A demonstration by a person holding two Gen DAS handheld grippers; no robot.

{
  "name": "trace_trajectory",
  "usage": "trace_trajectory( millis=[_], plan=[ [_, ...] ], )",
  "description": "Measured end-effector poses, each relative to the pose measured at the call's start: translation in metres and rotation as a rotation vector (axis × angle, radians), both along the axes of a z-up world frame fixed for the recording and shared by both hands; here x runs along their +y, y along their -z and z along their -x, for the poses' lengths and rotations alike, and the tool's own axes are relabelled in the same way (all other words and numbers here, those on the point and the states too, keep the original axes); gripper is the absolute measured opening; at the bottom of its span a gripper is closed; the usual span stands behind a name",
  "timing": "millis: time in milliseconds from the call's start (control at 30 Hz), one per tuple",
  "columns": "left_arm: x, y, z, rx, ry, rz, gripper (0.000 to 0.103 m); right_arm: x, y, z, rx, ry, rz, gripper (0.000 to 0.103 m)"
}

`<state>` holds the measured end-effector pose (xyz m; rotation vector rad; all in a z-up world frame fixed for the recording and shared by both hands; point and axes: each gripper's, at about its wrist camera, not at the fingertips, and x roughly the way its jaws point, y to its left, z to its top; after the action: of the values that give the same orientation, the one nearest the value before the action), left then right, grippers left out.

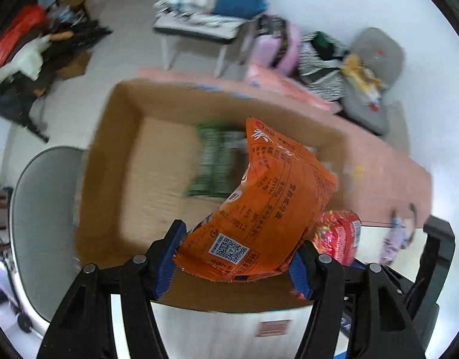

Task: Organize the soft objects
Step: 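Lower both bags into the box beside the white pouch and release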

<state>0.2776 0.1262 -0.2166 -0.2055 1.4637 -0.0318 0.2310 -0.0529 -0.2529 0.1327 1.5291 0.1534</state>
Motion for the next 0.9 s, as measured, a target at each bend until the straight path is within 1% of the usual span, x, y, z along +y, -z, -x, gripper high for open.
trace_trajectory(
  millis=[67,133,200,233,333,433,500,567,667,700,733,767,800,833,900],
  plan=[
    [0.023,0.02,-0.004,0.028,-0.025,-0.012,0.061,0.02,0.013,-0.001,0.007,-0.021,0.051,0.049],
    [0.037,0.036,-0.015,0.054,-0.047,-0.015,0.061,0.031,0.027,-0.003,0.037,-0.017,0.043,0.049],
    [0.049,0.053,-0.025,0.083,-0.073,0.009,0.061,0.039,0.044,-0.006,0.069,-0.024,0.054,0.049],
    [0.055,0.061,-0.031,0.096,-0.087,0.014,0.061,0.044,0.05,-0.008,0.077,-0.032,0.074,0.049],
    [0.066,0.078,-0.05,0.114,-0.114,0.036,0.061,0.055,0.07,-0.014,0.106,-0.018,0.116,0.049],
    [0.072,0.096,-0.067,0.145,-0.135,0.068,0.061,0.057,0.087,-0.018,0.143,-0.002,0.143,0.049],
    [0.07,0.107,-0.075,0.166,-0.134,0.075,0.062,0.059,0.097,-0.021,0.168,0.006,0.159,0.049],
    [0.069,0.12,-0.083,0.194,-0.126,0.073,0.064,0.06,0.106,-0.026,0.191,0.025,0.155,0.049],
    [0.07,0.132,-0.091,0.231,-0.134,0.099,0.064,0.059,0.118,-0.03,0.229,0.056,0.135,0.05],
    [0.071,0.135,-0.09,0.244,-0.134,0.111,0.065,0.059,0.121,-0.031,0.238,0.06,0.131,0.052],
    [0.07,0.136,-0.091,0.259,-0.127,0.107,0.065,0.06,0.122,-0.032,0.246,0.061,0.125,0.056],
    [0.067,0.138,-0.091,0.269,-0.113,0.101,0.066,0.061,0.123,-0.033,0.246,0.061,0.114,0.069],
    [0.064,0.138,-0.092,0.271,-0.093,0.098,0.068,0.062,0.122,-0.034,0.243,0.065,0.101,0.075],
    [0.06,0.137,-0.092,0.271,-0.066,0.088,0.068,0.062,0.121,-0.035,0.244,0.07,0.087,0.077],
    [0.051,0.131,-0.093,0.252,-0.023,0.045,0.071,0.07,0.118,-0.041,0.248,0.075,0.077,0.084]
  ],
)
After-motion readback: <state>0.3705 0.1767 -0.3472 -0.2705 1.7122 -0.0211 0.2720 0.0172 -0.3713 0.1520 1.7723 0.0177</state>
